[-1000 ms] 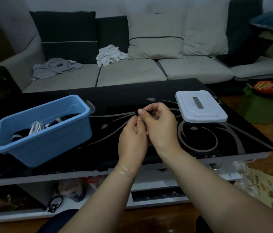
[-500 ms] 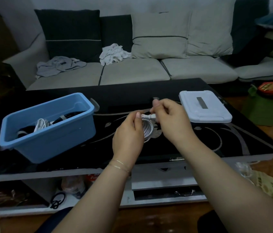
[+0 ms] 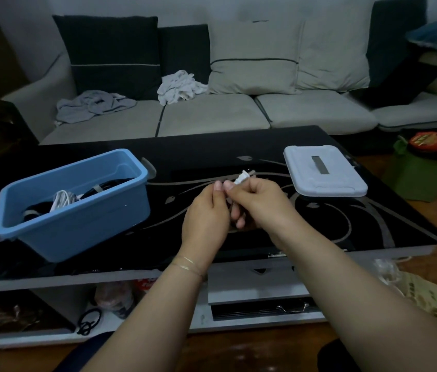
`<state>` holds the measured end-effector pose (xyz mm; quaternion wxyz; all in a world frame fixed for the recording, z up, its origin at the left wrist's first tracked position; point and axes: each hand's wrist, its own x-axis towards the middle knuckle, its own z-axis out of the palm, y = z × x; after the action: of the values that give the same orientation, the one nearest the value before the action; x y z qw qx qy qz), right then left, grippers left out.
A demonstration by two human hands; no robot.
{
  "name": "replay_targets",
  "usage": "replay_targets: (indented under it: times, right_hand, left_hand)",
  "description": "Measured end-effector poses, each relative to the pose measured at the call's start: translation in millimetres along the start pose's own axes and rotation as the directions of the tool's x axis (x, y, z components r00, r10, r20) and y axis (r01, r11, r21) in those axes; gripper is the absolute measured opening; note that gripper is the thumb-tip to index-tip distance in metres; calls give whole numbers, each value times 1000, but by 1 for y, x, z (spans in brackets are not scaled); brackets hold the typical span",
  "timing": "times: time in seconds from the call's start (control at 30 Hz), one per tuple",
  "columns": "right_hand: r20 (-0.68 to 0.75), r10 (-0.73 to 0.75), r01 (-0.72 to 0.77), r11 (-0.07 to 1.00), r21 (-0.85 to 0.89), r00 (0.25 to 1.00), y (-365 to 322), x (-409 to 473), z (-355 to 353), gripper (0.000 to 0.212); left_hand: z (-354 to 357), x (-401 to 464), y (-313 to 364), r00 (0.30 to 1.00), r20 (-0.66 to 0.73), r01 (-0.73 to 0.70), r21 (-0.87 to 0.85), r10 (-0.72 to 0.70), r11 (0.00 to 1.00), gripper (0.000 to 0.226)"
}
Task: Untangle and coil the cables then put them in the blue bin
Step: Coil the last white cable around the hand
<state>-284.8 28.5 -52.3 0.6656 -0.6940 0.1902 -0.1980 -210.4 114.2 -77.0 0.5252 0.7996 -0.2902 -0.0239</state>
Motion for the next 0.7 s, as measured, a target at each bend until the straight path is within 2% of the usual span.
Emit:
replay_targets:
  times: [0.1,0.3,0.43,0.57,0.63,0.7]
  right_hand:
    - [2,9,-9,995,-104,1000,3,-1,2,32]
    - [13,89,-88,993,-77,996,1,1,-10,34]
    - [0,92,-91,990,-104,996,1,2,-12,37]
    - [97,139,-136,990,-40,986,-1,-1,-12,22]
    - [164,174,-168,985,-49,971,-3,-3,-13,14]
    - [170,195,-187,980,-60,966,-4,-5,-14,9]
  left_hand:
    - [-1,2,-3,1000,8,-14,-5,14,1000,42]
    - [1,3,-6,993,91,-55,-160,70,986,43]
    - [1,5,-8,988,144,-27,-241,63,970,42]
    - [0,8,-8,997,70,-1,-251,19,968,35]
    - [-2,12,-8,1000,11,7,-264,-5,965,37]
    - [-4,13,-6,1000,-5,15,-249,-17,968,40]
